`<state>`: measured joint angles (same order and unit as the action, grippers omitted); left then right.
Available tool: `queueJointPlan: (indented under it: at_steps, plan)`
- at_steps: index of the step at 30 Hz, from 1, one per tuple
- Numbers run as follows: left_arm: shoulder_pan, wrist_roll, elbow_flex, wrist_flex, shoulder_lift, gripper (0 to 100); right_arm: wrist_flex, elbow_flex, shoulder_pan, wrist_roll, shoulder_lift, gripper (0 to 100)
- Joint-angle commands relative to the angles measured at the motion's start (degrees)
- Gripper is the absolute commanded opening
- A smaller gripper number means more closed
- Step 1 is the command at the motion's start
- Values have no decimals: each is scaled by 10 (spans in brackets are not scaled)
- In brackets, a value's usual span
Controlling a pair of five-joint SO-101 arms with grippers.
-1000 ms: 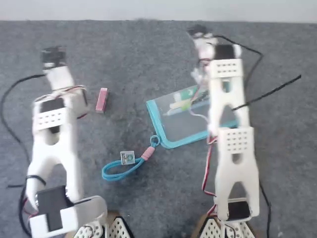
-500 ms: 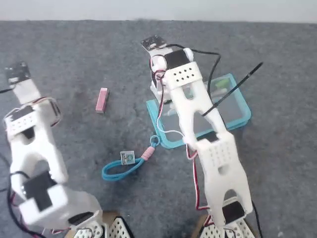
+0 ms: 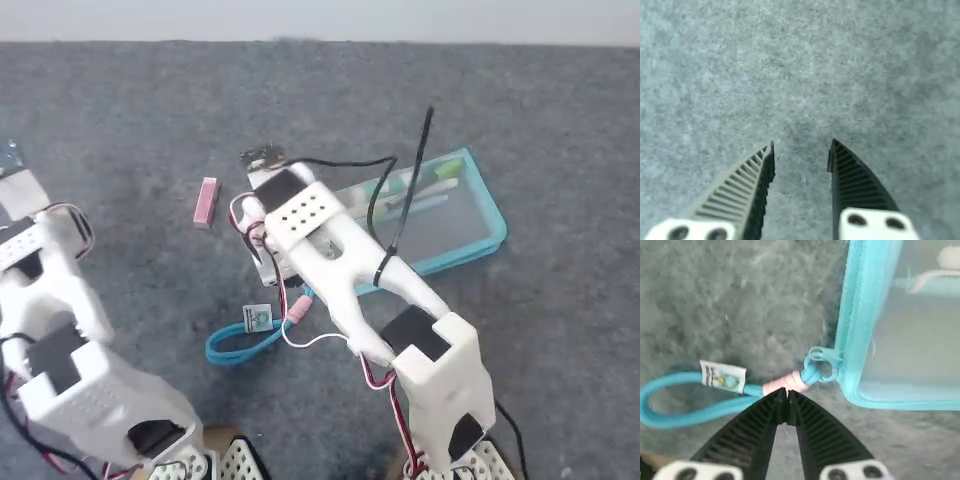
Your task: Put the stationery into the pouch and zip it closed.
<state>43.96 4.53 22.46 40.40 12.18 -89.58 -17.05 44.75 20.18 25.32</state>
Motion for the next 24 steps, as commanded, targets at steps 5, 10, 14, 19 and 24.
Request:
queueJointPlan:
  at_steps: [5,10,14,19,24]
  plan:
    - [2,18,-30,-43,-8,175,40,35,29,113,-52,165]
    - [0,18,-44,-43,-3,175,65,55,44,154,-47,165]
    - [0,18,-48,-42,-7,175,74,58,49,159,-46,165]
    - [0,18,-49,-42,-8,175,99,94,50,188,-46,165]
    - [0,19,-49,-42,-8,175,110,110,50,199,-47,165]
